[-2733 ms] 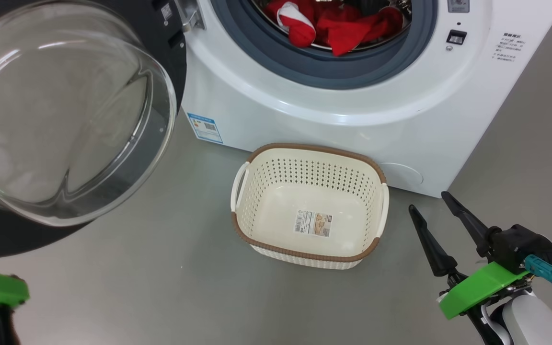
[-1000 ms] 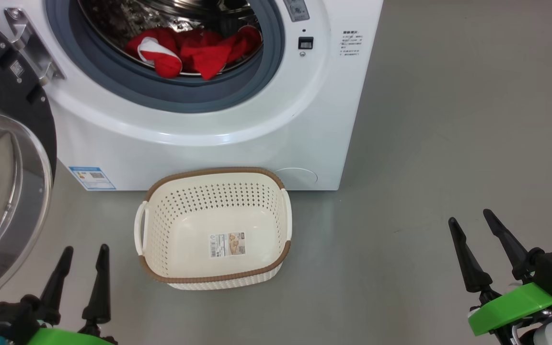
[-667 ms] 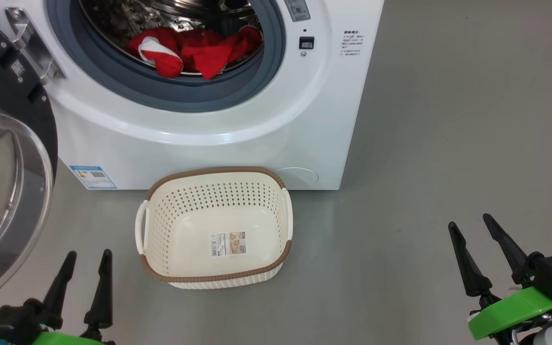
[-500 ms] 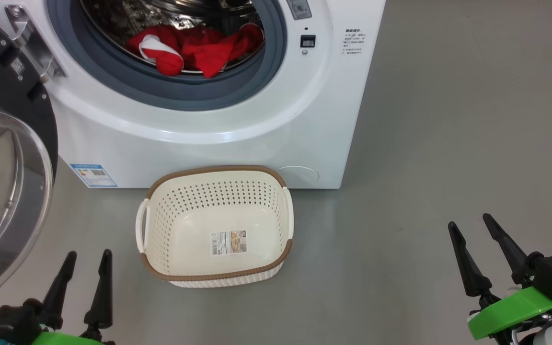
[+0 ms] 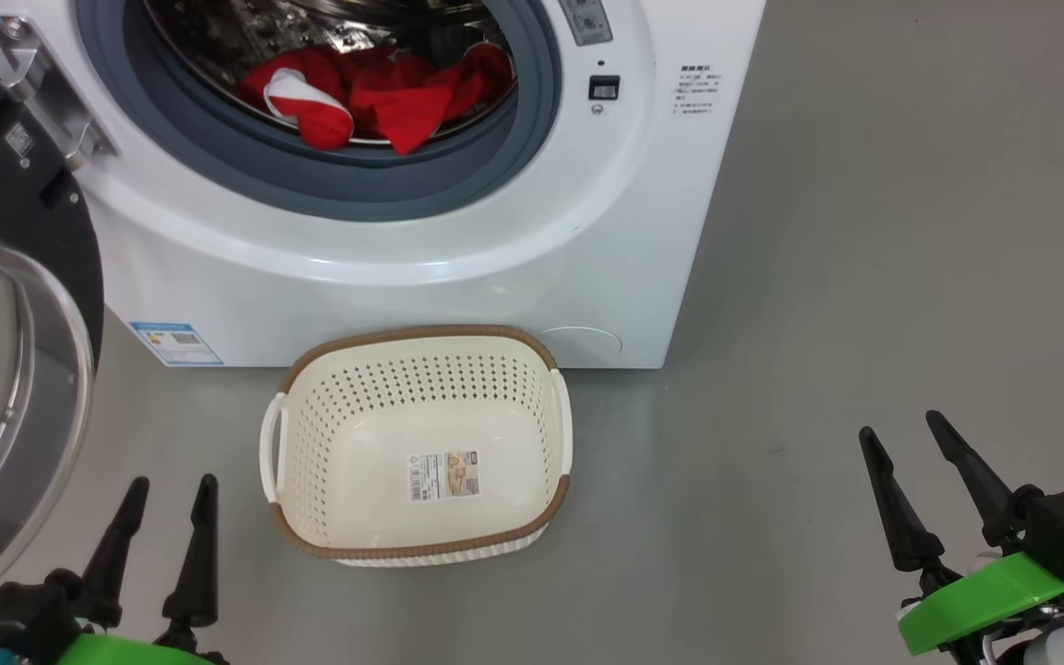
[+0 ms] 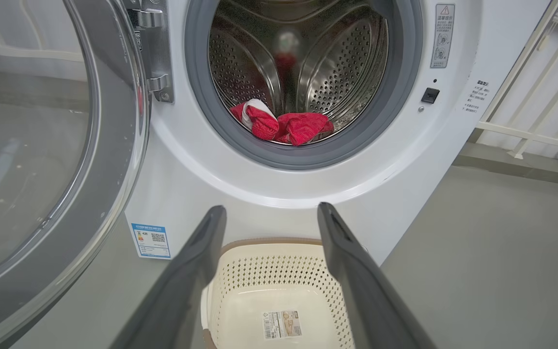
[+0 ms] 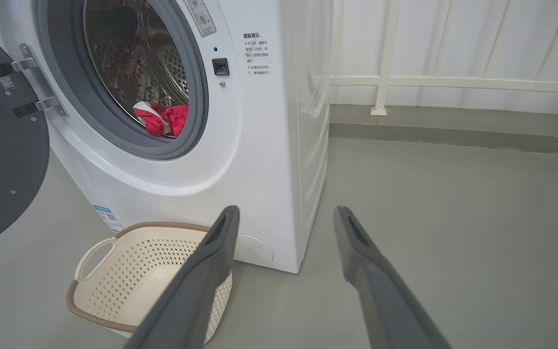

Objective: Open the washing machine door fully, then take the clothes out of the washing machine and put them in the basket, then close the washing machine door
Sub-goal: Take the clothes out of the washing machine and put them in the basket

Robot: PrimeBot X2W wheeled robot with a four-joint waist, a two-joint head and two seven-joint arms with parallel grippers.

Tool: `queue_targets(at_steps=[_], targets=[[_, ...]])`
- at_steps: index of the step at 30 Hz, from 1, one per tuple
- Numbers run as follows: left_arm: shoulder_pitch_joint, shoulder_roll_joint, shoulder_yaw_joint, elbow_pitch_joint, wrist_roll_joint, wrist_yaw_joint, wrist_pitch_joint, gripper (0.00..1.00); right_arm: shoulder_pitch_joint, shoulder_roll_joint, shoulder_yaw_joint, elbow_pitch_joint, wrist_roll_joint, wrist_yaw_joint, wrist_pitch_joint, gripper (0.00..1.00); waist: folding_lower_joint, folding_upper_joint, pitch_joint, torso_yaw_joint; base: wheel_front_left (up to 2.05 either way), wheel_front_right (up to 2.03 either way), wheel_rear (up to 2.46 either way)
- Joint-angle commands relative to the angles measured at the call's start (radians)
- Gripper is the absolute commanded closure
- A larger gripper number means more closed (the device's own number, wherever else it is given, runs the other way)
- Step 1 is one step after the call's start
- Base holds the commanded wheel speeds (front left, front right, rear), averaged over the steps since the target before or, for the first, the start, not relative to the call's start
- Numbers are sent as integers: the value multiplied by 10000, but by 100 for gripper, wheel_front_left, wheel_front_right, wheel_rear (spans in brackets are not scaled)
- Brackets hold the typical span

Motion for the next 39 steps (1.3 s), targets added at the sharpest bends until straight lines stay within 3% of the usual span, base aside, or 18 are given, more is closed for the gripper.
queue_targets(at_steps=[1,11,25,39], targets=[[-456,289,375,-266,-50,-29,-51,0,-196,-121,232,-264,-9,16,-120,0,0,-1,58,-7,83,-114,31],[-703,302,467,-261,229,-29,-51,0,-372,-39,286,-280,-72,16,-120,0,0,-1,294,-25,76,-95,19],[-1085,117,335,127,335,-29,-51,0,-566,119,333,-291,-129,16,-120,0,0,-1,644,-29,5,-5,0],[-4395,430,-955,2123,611,-29,-51,0,-1447,641,620,-326,-313,16,-120,0,0,-1,1831,-503,0,0,0]])
